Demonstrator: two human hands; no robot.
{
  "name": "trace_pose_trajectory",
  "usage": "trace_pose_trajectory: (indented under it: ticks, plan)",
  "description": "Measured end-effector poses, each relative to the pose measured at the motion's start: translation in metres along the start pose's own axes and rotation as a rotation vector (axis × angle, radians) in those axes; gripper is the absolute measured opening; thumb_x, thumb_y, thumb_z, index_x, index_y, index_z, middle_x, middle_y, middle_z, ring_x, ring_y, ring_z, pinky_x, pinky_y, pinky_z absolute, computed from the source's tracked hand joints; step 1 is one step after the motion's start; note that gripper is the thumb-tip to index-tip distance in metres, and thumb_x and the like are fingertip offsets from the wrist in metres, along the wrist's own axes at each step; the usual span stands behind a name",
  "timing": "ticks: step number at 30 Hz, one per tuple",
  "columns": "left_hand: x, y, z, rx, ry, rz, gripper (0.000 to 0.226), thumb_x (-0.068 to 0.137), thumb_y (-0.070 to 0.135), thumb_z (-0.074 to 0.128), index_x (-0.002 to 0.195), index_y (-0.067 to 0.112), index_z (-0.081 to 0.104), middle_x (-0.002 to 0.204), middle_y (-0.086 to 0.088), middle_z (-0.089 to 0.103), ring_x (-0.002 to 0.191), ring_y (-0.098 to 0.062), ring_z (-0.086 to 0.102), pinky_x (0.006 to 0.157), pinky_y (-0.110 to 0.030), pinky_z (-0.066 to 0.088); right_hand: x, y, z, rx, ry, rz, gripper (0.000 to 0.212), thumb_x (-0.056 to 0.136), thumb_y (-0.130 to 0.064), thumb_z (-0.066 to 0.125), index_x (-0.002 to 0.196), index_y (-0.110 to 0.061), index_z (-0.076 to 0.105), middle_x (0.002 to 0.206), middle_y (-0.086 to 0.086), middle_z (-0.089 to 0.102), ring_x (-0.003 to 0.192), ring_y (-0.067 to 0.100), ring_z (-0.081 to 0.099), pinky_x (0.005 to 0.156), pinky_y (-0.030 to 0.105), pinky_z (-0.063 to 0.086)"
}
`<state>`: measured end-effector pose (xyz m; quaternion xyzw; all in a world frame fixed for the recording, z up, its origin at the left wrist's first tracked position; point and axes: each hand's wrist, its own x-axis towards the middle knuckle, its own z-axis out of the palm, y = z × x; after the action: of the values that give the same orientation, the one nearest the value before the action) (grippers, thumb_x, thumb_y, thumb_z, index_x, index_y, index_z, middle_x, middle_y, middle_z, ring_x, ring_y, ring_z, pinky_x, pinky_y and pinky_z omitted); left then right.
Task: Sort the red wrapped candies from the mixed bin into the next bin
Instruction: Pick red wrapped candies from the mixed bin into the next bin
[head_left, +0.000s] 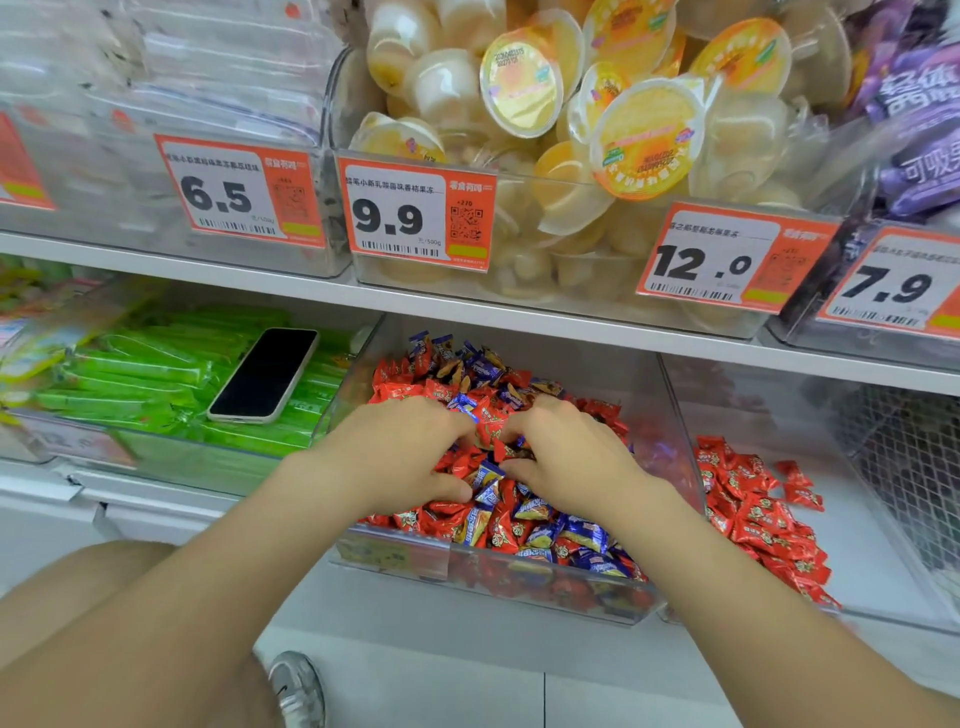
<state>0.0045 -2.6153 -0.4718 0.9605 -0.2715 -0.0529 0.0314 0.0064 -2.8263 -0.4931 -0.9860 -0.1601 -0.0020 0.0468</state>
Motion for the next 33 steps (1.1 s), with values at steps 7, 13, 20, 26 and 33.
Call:
trace_pose_trajectory:
  ticks: [7,13,20,26,33]
  plan:
    - [0.008,-0.006,0.002,-0.113,0.031,-0.015,0.029,0.087,0.039,0.083,0.108,0.033,0.064,0.098,0.012,0.062,0.086,-0.01,0.062,0.074,-0.035,0.057,0.015,0.002,-0.015,0.628,0.118,0.276,0.04,0.101,-0.03,0.047,0.073,-0.003,0.058,0.061,0.004,0.055,0.049,0.02,0.044,0.051,0.026,0.043]
    - [0.006,-0.009,-0.003,-0.353,0.131,-0.022,0.024,0.087,0.035,0.081,0.1,0.034,0.06,0.093,0.012,0.065,0.083,-0.004,0.061,0.073,-0.029,0.056,0.014,0.007,-0.017,1.372,0.06,0.502,0.025,0.104,-0.023,0.068,0.108,0.002,0.065,0.089,0.017,0.076,0.062,0.023,0.074,0.051,0.027,0.058]
    - [0.019,0.002,-0.004,-0.502,0.268,-0.115,0.014,0.095,0.017,0.058,0.102,0.025,0.05,0.076,-0.002,0.065,0.05,-0.009,0.05,0.046,-0.019,0.037,0.015,0.011,-0.003,0.371,0.12,0.269,0.045,0.096,-0.054,0.068,0.131,-0.025,0.07,0.098,0.005,0.073,0.089,0.021,0.069,0.076,0.033,0.052]
    - [0.029,0.009,0.003,-0.398,0.23,-0.104,0.029,0.104,0.011,0.04,0.105,0.017,0.068,0.09,0.003,0.056,0.077,-0.006,0.052,0.066,-0.02,0.036,0.027,0.002,0.002,0.072,-0.047,0.164,0.062,0.093,-0.064,0.068,0.142,-0.028,0.061,0.127,0.009,0.068,0.116,0.037,0.066,0.081,0.044,0.052]
    - [0.033,0.007,0.016,-0.24,0.141,0.005,0.029,0.097,0.047,0.069,0.112,0.022,0.071,0.095,0.002,0.054,0.091,-0.017,0.053,0.078,-0.032,0.045,0.037,0.021,0.002,0.212,-0.078,0.034,0.025,0.098,-0.047,0.07,0.095,-0.022,0.064,0.086,-0.001,0.062,0.085,0.027,0.062,0.068,0.037,0.047]
